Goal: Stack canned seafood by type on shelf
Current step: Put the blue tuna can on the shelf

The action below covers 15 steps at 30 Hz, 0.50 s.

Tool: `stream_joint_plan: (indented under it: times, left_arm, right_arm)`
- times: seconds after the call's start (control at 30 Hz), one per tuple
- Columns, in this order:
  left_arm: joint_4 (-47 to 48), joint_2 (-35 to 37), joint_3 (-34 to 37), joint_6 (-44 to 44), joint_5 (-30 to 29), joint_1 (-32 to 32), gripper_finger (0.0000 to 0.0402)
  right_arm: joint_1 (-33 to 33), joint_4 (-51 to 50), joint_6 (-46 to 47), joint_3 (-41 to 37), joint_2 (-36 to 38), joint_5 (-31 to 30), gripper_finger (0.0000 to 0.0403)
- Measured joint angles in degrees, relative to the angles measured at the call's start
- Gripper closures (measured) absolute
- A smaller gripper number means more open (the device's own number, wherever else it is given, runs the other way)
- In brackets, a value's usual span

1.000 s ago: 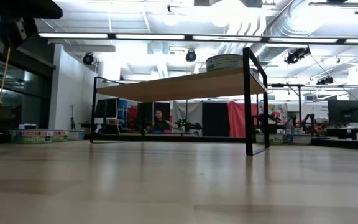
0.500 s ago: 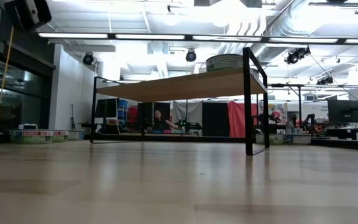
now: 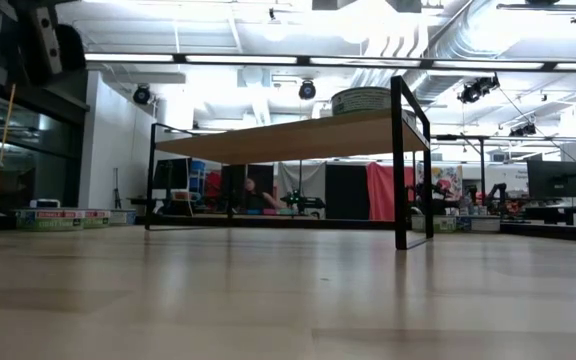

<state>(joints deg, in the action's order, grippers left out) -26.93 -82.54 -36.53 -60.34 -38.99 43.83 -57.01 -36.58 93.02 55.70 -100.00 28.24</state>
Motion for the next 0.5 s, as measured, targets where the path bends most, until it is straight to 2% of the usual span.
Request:
stream_joint_plan:
  times: [0.07,0.3,0.43,0.5]
  left_arm:
    - [0.8,-1.0,-1.7,1.1,0.0,-0.1,0.0402]
    - [10.3,-4.1,-7.0,3.7,-0.1,-1.8,0.0402]
    - [11.9,-6.1,-8.0,4.4,0.0,-3.1,0.0402]
    - [11.7,-7.2,-8.3,5.3,0.0,-3.7,0.0402]
  right_arm:
    - [1.6,2.2,-1.6,0.0,-0.1,-2.6,0.0403]
    - [11.8,11.3,-12.3,0.1,-0.3,-21.5,0.0403]
    - [18.8,17.5,-20.6,-0.1,-1.1,-29.0,0.0403]
    - [22.2,21.3,-24.5,-0.2,-2.0,-30.8,0.0403]
